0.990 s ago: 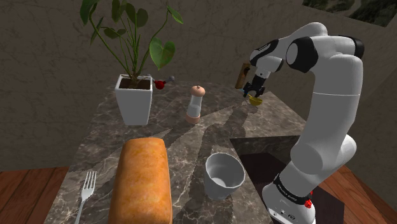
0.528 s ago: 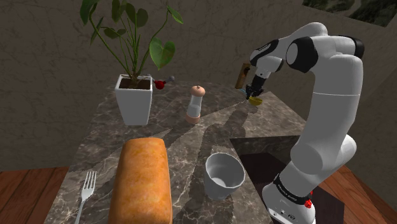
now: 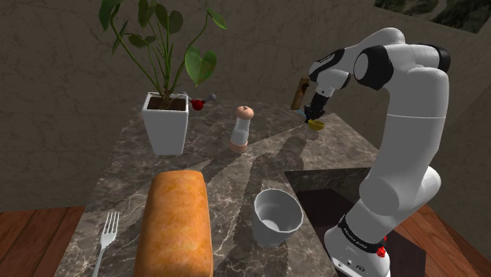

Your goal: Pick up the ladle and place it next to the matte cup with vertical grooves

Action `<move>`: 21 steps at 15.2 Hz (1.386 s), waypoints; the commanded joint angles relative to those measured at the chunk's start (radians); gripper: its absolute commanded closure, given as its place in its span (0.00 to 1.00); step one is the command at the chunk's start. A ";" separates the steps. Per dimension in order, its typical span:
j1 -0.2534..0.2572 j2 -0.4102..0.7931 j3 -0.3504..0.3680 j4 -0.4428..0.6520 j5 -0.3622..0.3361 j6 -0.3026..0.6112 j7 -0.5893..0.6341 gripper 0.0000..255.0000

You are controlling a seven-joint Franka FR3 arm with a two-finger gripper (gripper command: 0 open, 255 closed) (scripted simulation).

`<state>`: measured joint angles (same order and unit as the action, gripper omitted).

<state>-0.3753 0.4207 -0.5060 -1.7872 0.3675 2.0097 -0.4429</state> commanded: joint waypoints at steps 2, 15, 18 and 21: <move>0.002 -0.012 -0.004 0.009 -0.009 -0.020 0.007 1.00; 0.011 -0.081 -0.024 0.095 -0.057 -0.161 0.052 1.00; 0.011 -0.092 -0.027 0.121 -0.065 -0.196 0.061 1.00; 0.010 -0.101 -0.030 0.150 -0.072 -0.231 0.069 1.00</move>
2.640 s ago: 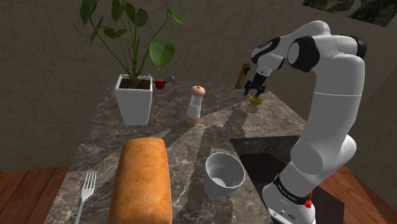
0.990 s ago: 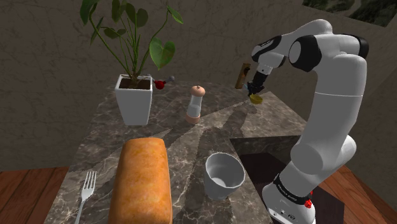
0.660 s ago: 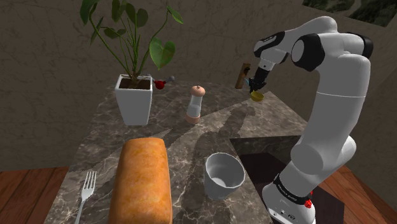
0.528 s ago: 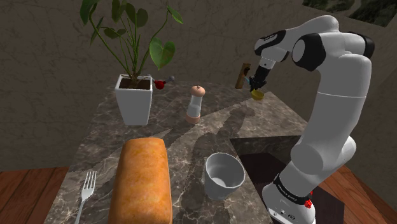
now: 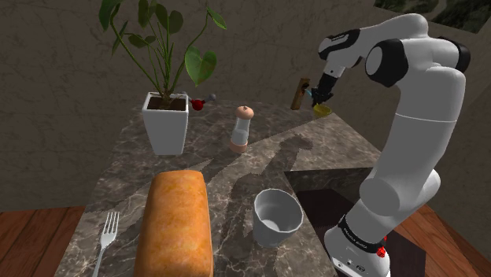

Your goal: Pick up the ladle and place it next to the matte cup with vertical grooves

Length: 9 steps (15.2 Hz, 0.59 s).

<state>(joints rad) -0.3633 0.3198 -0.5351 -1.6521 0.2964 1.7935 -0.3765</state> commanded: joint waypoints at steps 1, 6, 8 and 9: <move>-0.002 -0.003 -0.002 0.025 -0.003 -0.027 0.005 1.00; -0.005 -0.013 -0.005 0.079 -0.011 -0.089 0.017 1.00; -0.007 -0.015 -0.006 0.103 -0.013 -0.114 0.022 1.00; -0.008 -0.016 -0.007 0.116 -0.014 -0.127 0.024 1.00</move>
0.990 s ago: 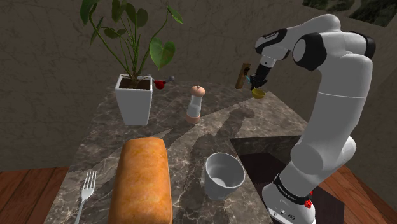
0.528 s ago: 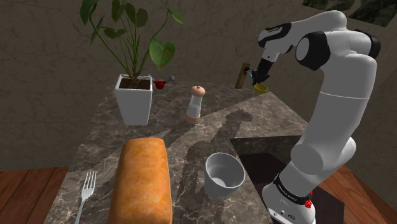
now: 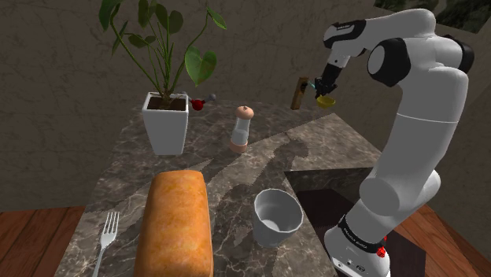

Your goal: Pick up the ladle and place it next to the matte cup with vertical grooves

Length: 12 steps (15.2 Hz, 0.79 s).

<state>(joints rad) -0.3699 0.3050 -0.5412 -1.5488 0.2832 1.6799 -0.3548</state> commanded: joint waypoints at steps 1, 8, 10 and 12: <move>-0.002 -0.001 -0.001 0.026 -0.002 -0.027 0.004 1.00; 0.063 -0.133 0.004 -0.094 -0.061 -0.010 0.072 1.00; 0.100 -0.216 0.016 -0.190 -0.099 0.022 0.119 1.00; 0.129 -0.296 0.034 -0.278 -0.133 0.049 0.170 1.00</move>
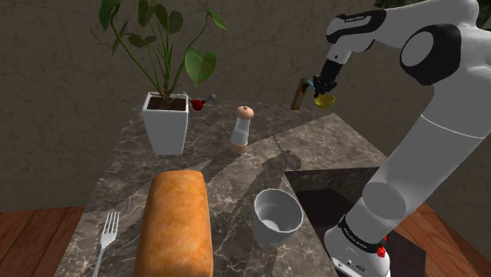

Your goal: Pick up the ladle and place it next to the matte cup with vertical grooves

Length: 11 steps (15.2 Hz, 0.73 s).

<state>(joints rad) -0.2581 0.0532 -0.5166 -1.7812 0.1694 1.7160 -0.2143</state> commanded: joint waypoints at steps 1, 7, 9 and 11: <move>0.029 -0.082 0.020 -0.087 -0.035 0.024 0.055 1.00; 0.073 -0.291 0.107 -0.304 -0.103 0.070 0.211 1.00; 0.082 -0.353 0.140 -0.366 -0.114 0.079 0.262 1.00; 0.090 -0.411 0.175 -0.423 -0.120 0.085 0.311 1.00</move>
<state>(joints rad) -0.1726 -0.3275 -0.3594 -2.1780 0.0529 1.8010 0.0691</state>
